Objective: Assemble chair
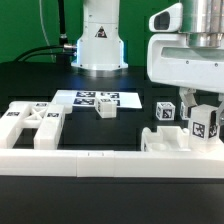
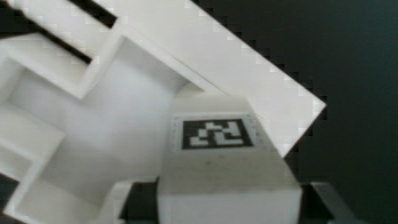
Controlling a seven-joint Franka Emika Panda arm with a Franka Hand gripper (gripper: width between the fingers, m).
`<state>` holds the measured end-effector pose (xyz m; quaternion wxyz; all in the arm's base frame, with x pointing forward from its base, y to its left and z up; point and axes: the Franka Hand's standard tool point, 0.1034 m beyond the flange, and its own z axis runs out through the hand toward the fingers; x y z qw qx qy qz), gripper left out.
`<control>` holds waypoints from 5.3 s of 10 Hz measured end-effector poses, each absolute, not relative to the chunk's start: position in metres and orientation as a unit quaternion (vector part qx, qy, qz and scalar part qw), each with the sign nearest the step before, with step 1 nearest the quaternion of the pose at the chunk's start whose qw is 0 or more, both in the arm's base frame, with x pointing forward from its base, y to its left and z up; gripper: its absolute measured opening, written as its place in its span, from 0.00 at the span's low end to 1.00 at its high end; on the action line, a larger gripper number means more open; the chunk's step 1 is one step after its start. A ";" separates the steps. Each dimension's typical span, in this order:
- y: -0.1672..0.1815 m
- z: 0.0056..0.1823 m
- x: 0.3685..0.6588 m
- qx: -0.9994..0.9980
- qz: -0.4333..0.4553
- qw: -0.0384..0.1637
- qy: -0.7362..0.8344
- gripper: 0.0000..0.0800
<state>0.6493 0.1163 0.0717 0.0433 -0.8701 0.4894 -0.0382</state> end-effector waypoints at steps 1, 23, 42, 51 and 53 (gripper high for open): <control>0.117 0.072 0.648 -0.848 -0.036 0.047 0.527 0.36; 0.109 0.120 0.648 -0.964 -0.120 0.072 0.226 0.81; 0.013 0.077 0.541 -0.967 -0.209 -0.062 -0.128 0.81; 0.041 0.066 0.534 -0.988 0.023 -0.004 -0.152 0.81; 0.044 0.064 0.533 -0.985 0.072 -0.003 -0.157 0.81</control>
Offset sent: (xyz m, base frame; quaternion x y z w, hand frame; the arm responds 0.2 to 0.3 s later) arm -0.0120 0.0063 -0.0025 0.0114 -0.0133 0.3289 0.9442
